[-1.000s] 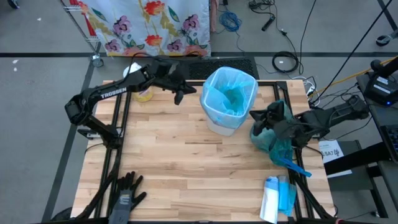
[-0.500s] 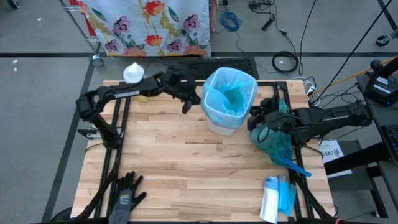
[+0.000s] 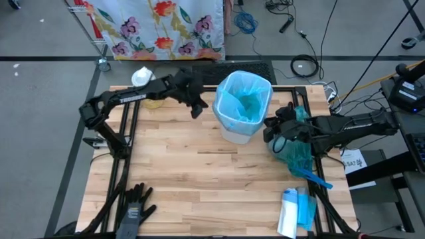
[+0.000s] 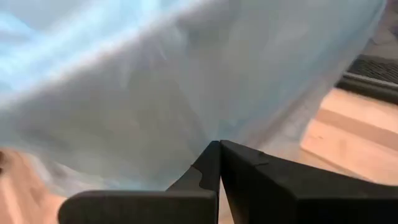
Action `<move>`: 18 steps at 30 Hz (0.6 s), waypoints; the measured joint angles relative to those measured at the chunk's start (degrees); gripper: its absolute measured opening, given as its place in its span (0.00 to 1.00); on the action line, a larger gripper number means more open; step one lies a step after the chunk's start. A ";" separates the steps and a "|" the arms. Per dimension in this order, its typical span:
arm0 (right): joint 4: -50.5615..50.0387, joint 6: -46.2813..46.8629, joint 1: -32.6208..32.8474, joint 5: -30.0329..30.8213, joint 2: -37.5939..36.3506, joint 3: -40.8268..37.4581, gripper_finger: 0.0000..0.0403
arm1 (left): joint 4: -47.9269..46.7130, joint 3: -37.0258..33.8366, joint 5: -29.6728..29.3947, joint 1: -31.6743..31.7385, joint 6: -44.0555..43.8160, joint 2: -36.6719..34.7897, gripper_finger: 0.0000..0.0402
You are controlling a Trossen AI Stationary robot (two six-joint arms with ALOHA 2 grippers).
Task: Place trash/remove bag and relplace
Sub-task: Insert a new trash bag into the trash bin
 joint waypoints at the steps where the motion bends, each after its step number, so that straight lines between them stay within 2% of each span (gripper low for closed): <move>1: 0.99 -0.70 0.02 0.02 -0.44 0.00 0.00 | 0.74 -0.01 0.03 0.70 -0.23 -0.97 0.02; 5: 4.38 -3.48 0.02 0.05 -1.87 0.02 0.00 | 8.10 0.00 1.35 2.17 -0.37 -4.45 0.02; 11: 9.86 -7.87 -1.08 0.28 -2.15 0.02 0.00 | 18.33 0.00 12.72 2.00 -3.10 -5.24 0.01; 18: 11.26 -10.70 -3.98 -0.33 -0.85 0.04 0.00 | 19.10 0.02 13.20 -1.58 -3.32 -1.55 0.01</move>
